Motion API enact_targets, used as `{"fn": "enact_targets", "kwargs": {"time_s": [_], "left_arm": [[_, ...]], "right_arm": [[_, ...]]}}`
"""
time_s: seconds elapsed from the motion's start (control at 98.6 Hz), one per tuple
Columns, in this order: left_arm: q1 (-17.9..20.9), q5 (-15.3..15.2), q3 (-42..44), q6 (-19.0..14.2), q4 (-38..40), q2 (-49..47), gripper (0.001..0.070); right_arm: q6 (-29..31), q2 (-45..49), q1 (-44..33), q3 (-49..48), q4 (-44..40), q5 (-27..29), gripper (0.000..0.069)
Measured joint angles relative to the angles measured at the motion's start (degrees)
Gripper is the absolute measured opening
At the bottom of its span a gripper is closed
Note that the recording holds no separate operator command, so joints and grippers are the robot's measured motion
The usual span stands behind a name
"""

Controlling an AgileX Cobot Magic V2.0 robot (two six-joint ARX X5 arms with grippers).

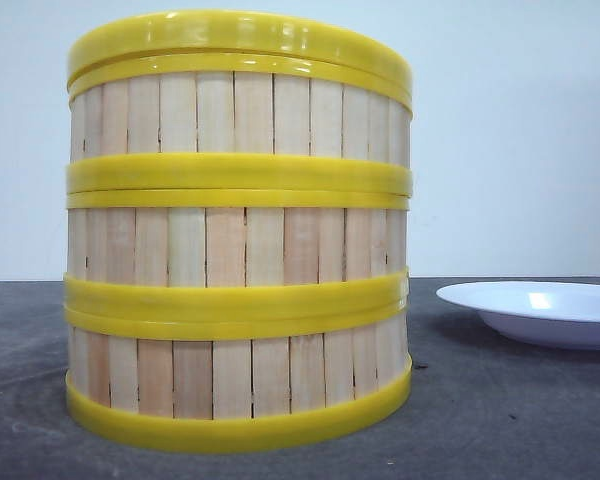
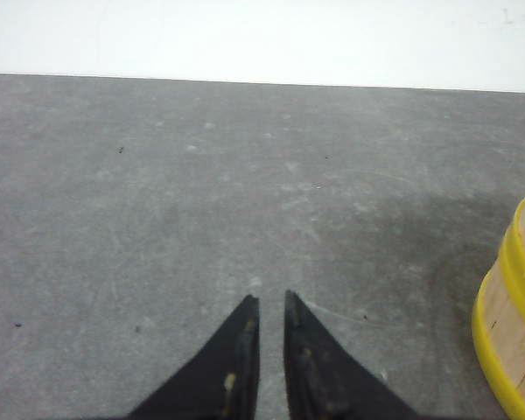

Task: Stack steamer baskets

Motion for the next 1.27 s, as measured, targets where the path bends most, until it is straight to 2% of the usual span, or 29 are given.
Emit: {"fn": "enact_targets", "kwargs": {"time_s": [0.162,0.274,0.375,0.507,1.268], "left_arm": [[0.0,0.0,0.0,0.0,0.0,0.0,0.0025],[0.0,0.0,0.0,0.0,0.0,0.0,0.0025],[0.0,0.0,0.0,0.0,0.0,0.0,0.0025],[0.0,0.0,0.0,0.0,0.0,0.0,0.0025],[0.0,0.0,0.0,0.0,0.0,0.0,0.0025]], "right_arm": [[0.5,-10.4,0.0,-16.8,16.9,0.0,0.0012],[1.3,-18.4,0.0,-24.8,17.5,0.1,0.0012],[1.4,-24.2,0.0,-28.1,17.7,0.1,0.0012],[1.7,-25.4,0.2,-28.4,15.2,0.3,0.0012],[1.8,-25.4,0.2,-28.3,15.3,0.4,0.0012]]}}
